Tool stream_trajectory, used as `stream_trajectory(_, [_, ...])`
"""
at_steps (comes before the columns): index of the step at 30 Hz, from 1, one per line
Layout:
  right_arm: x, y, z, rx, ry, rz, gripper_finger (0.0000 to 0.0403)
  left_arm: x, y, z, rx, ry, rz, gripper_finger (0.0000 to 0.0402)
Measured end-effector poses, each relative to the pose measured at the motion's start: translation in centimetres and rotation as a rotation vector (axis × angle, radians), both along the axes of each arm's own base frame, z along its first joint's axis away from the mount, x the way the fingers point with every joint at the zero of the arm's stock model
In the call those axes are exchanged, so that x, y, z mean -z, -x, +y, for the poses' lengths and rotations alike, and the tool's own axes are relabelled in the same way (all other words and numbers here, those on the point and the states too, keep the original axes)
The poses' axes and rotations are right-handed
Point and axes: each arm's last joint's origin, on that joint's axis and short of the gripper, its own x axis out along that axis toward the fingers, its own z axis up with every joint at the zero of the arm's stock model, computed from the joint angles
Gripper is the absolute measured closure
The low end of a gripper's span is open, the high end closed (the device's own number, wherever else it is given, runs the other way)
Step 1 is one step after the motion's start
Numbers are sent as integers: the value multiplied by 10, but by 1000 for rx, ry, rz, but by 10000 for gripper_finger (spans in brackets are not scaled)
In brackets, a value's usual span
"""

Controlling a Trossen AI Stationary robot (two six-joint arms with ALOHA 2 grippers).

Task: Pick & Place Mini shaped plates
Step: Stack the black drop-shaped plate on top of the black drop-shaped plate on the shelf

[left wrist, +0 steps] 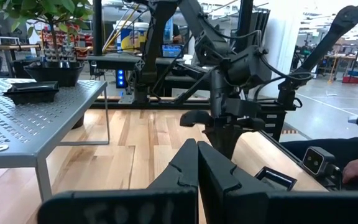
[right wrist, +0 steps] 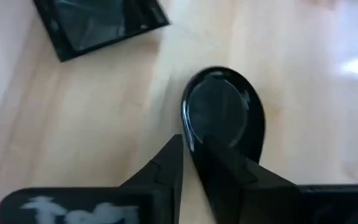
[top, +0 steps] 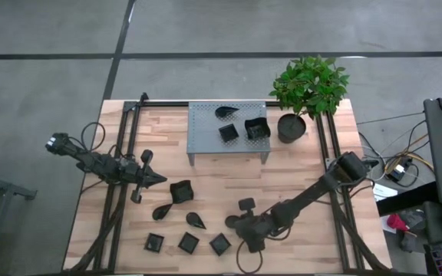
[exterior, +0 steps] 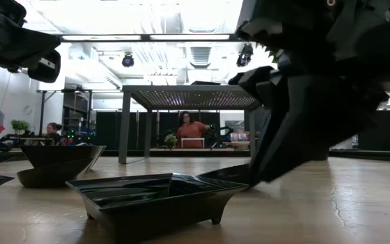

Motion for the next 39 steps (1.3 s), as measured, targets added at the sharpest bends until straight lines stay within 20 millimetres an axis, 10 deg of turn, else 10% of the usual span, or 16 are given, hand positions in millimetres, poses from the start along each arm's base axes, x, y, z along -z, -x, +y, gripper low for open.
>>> stream_trajectory(14, [-4,1,-1,5,30,12,385,0,0,0,0,-1,1,401])
stream_trajectory(39, [7,0,1,-2,72,16,317,0,0,0,0,-1,1,401])
